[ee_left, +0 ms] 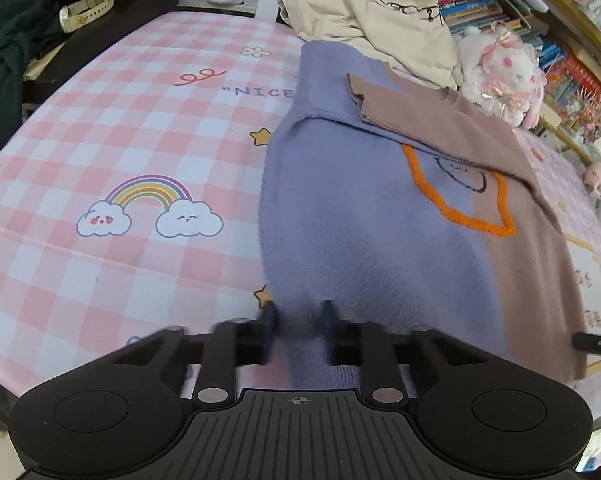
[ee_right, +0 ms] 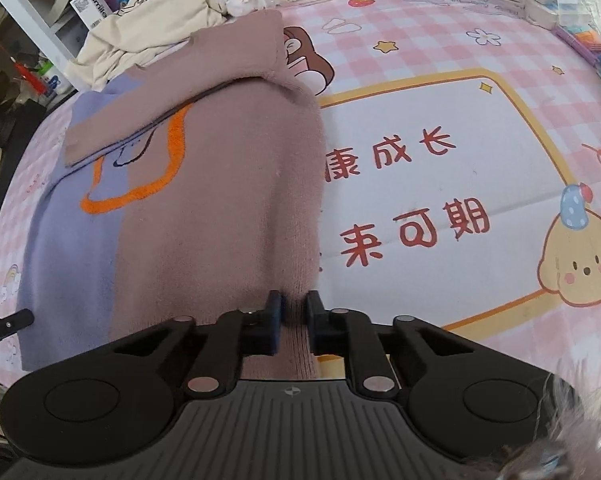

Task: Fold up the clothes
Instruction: 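Grasp the mauve hem with the right gripper while the left gripper grasps the lavender hem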

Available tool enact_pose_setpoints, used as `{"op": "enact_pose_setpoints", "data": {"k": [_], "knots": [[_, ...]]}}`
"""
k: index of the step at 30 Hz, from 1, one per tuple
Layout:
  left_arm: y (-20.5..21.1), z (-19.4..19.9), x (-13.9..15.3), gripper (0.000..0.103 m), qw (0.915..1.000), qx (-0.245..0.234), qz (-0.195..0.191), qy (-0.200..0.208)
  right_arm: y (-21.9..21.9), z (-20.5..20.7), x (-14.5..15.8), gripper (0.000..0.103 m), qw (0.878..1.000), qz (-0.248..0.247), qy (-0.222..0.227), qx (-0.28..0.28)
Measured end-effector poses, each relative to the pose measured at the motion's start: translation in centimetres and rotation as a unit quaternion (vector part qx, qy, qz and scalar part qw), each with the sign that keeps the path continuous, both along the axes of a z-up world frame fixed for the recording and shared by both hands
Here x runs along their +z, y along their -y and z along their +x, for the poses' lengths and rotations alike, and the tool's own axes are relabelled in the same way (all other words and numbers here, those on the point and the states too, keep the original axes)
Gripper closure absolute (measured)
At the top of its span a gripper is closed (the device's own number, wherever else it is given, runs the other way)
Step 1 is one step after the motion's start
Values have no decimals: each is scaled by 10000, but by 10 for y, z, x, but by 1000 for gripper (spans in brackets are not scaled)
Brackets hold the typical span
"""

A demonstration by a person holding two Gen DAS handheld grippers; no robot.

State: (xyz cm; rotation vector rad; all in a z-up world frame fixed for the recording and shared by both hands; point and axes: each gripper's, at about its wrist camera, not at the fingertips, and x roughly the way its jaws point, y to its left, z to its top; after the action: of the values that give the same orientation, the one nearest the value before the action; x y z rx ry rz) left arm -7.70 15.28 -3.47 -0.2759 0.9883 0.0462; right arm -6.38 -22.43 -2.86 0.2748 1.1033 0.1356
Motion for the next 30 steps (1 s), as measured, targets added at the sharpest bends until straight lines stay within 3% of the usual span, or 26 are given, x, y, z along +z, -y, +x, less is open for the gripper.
{"op": "enact_pose_setpoints", "data": {"k": [2,5,6,10,14,18,22,24,25,30], "knots": [[4,-4,10,98,9994,-39,135,301,-2,-4,7,93,9997,1,224,63],[13,-8,29,96,9961,-313,182,808,-3,-11,24,93,9955,377,803,329],[15,-6,30,93,9959,-389,167,804,-3,-11,28,93,9938,497,908,415],[6,0,16,90,9986,-266,-216,403,0,-1,17,93,9974,439,515,263],[-10,1,0,67,9969,29,-783,-1,7,2,7,86,9982,541,231,68],[-17,0,-6,48,9924,153,-1223,-55,12,3,-1,74,9981,618,26,-71],[-15,0,-7,48,9918,157,-1267,18,12,5,-4,74,9980,624,-52,-80],[-15,0,-7,50,9912,199,-1306,46,11,7,-5,79,9982,593,-38,-33],[-15,0,-7,51,9910,216,-1321,57,10,7,-5,88,9983,578,-29,-15],[-10,1,-6,52,9926,201,-1193,70,15,1,-2,91,9963,836,203,-29]]}}
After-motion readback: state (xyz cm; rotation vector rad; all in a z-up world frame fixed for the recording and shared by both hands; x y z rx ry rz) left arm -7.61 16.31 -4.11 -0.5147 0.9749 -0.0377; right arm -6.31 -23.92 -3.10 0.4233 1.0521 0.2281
